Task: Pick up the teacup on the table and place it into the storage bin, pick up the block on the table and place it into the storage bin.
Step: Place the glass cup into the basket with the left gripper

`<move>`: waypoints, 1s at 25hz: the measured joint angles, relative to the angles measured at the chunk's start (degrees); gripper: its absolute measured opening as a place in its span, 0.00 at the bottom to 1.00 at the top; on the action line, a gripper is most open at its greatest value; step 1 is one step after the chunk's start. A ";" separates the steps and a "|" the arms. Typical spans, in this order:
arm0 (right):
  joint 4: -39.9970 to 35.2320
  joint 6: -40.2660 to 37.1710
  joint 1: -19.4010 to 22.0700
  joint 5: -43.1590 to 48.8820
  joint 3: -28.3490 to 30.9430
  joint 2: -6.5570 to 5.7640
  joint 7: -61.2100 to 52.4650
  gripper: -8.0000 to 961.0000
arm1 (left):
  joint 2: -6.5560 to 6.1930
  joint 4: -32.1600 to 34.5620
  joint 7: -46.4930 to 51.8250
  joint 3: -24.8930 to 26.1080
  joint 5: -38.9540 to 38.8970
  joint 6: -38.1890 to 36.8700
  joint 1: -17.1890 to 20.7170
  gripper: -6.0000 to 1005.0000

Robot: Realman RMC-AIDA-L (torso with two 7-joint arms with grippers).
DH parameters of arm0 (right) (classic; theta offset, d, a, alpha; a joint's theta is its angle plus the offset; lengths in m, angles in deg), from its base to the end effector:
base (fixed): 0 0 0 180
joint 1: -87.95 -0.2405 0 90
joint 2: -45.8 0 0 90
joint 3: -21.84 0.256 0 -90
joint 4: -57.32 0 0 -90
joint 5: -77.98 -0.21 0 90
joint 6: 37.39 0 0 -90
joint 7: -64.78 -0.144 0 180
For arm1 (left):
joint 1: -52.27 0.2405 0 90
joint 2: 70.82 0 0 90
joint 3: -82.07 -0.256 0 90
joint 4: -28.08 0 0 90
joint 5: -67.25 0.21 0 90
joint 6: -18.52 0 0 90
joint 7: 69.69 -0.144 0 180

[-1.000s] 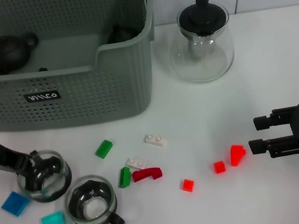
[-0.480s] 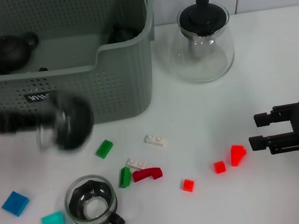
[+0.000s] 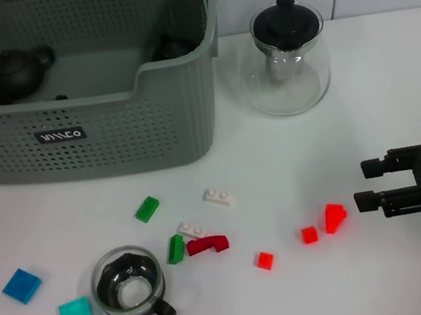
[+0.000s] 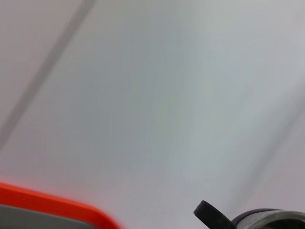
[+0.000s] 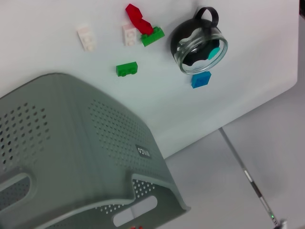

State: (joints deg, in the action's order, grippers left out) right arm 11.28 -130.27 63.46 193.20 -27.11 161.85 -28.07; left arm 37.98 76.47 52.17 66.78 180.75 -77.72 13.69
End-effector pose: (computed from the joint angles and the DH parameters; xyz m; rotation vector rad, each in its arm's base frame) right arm 0.2806 0.3074 0.0198 -2.8108 0.8416 0.5171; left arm -0.2373 0.3875 0.1680 -2.2405 -1.1530 -1.1050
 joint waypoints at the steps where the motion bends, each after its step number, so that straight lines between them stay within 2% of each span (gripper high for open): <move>1: 0.05 0.01 0.03 0.00 0.00 0.00 0.15 0.77 | -0.15 2.02 1.79 -3.43 1.78 4.20 -0.60 0.10; 4: 0.56 0.02 -0.24 0.00 -0.01 0.00 0.42 0.77 | -0.10 7.84 6.75 -12.44 8.48 12.45 -2.55 0.11; 5: 0.64 0.03 -0.35 0.00 0.00 -0.03 0.40 0.77 | 0.00 10.03 9.31 -16.55 12.88 15.13 -3.82 0.11; 7: 0.69 0.04 -0.42 0.00 -0.01 -0.03 0.29 0.77 | 0.06 11.71 12.52 -21.72 18.76 17.31 -5.96 0.11; 11: 0.72 0.13 -0.60 0.01 0.00 0.23 0.49 0.77 | 0.65 11.07 16.86 -29.63 31.53 22.34 -10.80 0.12; 13: 0.72 0.20 -0.72 0.00 -0.01 0.35 0.50 0.77 | 1.73 9.15 18.28 -33.00 37.02 25.53 -12.67 0.13; 14: 0.72 0.22 -0.73 0.00 0.00 0.37 0.50 0.77 | 2.32 7.97 18.65 -34.09 39.18 26.89 -13.44 0.13; 15: 0.72 0.23 -0.76 0.00 -0.01 0.40 0.50 0.77 | 3.84 4.65 18.96 -35.35 43.75 30.56 -14.97 0.13; 16: 0.72 0.23 -0.76 0.00 0.00 0.40 0.50 0.77 | 4.37 3.24 18.98 -35.53 45.31 31.95 -15.44 0.13; 17: 0.72 0.25 -0.76 0.00 0.00 0.40 0.50 0.77 | 4.37 3.24 18.98 -35.53 45.31 31.95 -15.44 0.13; 19: 0.72 0.25 -0.76 0.00 0.00 0.41 0.50 0.77 | 5.45 -1.12 19.02 -35.68 48.78 35.82 -16.76 0.14; 22: 0.76 0.25 -0.75 0.00 0.00 0.36 0.49 0.77 | 5.74 -5.31 19.11 -36.22 49.99 38.78 -17.95 0.15; 25: 0.78 0.25 -0.74 0.00 -0.01 0.32 0.49 0.77 | 6.05 -4.74 20.04 -36.22 50.03 39.23 -17.88 0.15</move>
State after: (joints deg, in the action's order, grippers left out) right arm 12.06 -130.02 62.72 193.20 -27.12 162.18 -27.58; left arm 44.03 71.73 72.21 30.56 230.78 -38.49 -4.19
